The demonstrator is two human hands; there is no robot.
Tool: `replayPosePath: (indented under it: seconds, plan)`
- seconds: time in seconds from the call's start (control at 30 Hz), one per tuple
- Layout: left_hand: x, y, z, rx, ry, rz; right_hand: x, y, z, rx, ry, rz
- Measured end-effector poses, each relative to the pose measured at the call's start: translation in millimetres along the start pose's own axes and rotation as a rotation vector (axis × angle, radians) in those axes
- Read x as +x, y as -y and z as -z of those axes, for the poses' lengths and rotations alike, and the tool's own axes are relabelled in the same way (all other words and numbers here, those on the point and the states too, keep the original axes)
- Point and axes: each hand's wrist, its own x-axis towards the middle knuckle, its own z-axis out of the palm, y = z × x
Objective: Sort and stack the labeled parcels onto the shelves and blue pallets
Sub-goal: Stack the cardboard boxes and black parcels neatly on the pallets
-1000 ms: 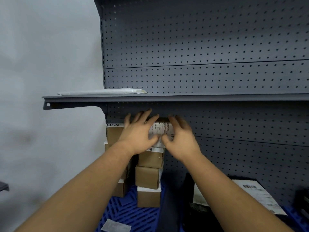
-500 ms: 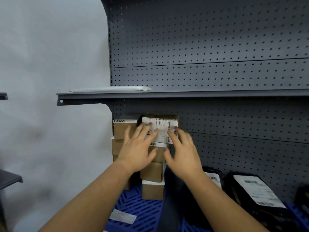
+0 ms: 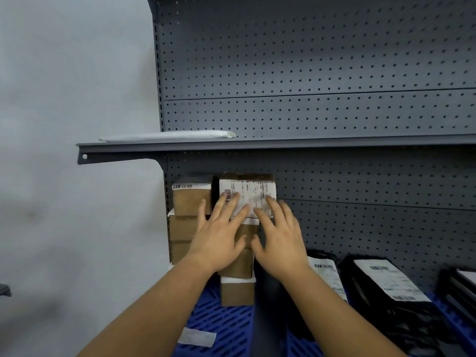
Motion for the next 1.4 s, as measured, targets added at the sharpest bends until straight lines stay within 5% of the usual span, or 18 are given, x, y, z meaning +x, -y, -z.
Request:
replayPosePath:
  seconds: [0.7, 1.4]
  plan:
    - [23.2, 8.0, 11.5, 0.079, -0.032, -0.053, 37.2, -2.4, 7.2, -0.005, 0.124, -0.055]
    - [27.8, 16.4, 4.0, 0.165, -0.126, -0.032, 31.3, -20.5, -9.8, 0.027, 0.05, -0.067]
